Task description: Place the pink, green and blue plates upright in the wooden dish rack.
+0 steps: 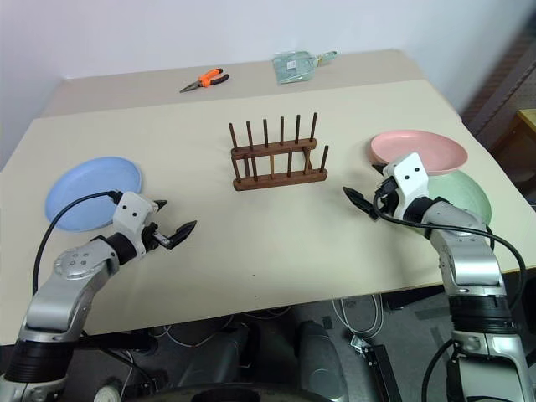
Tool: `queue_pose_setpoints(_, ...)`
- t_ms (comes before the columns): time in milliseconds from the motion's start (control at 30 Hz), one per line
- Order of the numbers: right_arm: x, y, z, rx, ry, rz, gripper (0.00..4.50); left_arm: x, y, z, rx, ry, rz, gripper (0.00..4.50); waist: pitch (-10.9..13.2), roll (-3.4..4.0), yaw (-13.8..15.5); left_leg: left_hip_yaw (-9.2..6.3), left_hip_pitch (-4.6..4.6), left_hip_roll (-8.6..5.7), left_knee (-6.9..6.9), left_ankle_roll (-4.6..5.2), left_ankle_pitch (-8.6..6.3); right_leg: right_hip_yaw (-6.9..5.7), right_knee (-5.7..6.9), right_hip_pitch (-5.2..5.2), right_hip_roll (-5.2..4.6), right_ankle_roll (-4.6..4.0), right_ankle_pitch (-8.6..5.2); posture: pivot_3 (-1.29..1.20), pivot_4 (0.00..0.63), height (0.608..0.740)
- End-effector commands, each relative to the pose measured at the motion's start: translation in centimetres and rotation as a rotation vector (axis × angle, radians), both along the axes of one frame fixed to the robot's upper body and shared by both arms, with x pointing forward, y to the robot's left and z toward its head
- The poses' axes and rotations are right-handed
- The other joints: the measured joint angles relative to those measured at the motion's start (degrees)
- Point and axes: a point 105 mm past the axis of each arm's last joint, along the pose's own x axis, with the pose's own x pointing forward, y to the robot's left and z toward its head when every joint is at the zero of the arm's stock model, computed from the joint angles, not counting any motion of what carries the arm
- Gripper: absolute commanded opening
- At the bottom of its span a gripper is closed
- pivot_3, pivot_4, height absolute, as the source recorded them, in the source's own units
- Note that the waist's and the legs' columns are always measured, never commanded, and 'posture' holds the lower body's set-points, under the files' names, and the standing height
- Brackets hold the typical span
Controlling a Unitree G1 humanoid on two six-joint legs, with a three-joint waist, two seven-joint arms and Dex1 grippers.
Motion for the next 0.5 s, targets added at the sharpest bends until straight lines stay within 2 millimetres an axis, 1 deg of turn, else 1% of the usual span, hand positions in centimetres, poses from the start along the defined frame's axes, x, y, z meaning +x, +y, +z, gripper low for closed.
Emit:
queue_pose_setpoints(33, 0.7, 0.8, 1.5, 0.005, -0.067, 0.020, 4.45, -0.1, -0.9, 0.8, 0.011, -0.038, -0.025, 4.50, 0.0, 0.00, 0.0, 0.00, 0.00, 0.00, -0.01, 0.00, 0.00, 0.00, 0.00, 0.00, 0.00, 0.00, 0.00, 0.00, 0.150, 0.729)
queue_pose_setpoints(167, 0.9, 1.0, 1.3, -0.022, -0.073, 0.026, 4.45, -0.1, -1.4, 0.6, 0.002, -0.039, -0.036, 4.50, 0.0, 0.00, 0.1, 0.00, 0.00, 0.00, -0.02, 0.00, 0.00, -0.01, 0.00, -0.01, 0.00, 0.05, 0.03, 0.00, 0.150, 0.729)
queue_pose_setpoints(300, 0.6, 2.0, 0.9, -0.010, -0.035, 0.075, 4.45, 0.4, -2.7, 0.2, -0.026, -0.019, -0.088, 4.50, 0.0, 0.00, 0.7, 0.00, -0.01, 0.00, 0.00, 0.00, 0.00, 0.00, -0.01, -0.01, 0.00, 0.05, 0.03, 0.00, 0.150, 0.729)
queue_pose_setpoints(400, 0.1, 3.0, 0.6, -0.018, -0.027, 0.106, 4.45, 1.7, -4.1, -0.2, -0.009, -0.003, -0.156, 4.50, 0.0, 0.00, 1.2, 0.00, -0.01, -0.01, 0.04, 0.00, 0.00, -0.01, 0.00, -0.01, 0.00, 0.05, 0.03, 0.00, 0.150, 0.729)
queue_pose_setpoints(467, -0.1, 3.3, 0.5, -0.020, -0.034, 0.093, 4.45, 3.0, -5.3, -0.4, 0.003, 0.007, -0.219, 4.50, 0.0, 0.00, 1.4, 0.00, -0.02, -0.02, 0.06, 0.00, 0.00, -0.03, 0.00, 0.01, 0.00, 0.05, 0.03, 0.00, 0.150, 0.729)
queue_pose_setpoints(500, -0.3, 3.4, 0.5, -0.021, -0.044, 0.082, 4.45, 4.2, -5.9, -0.7, 0.029, 0.009, -0.249, 4.50, 0.0, -0.01, 1.4, 0.00, -0.02, -0.02, 0.07, 0.00, 0.00, -0.03, 0.00, 0.01, 0.00, 0.06, 0.04, 0.00, 0.150, 0.729)
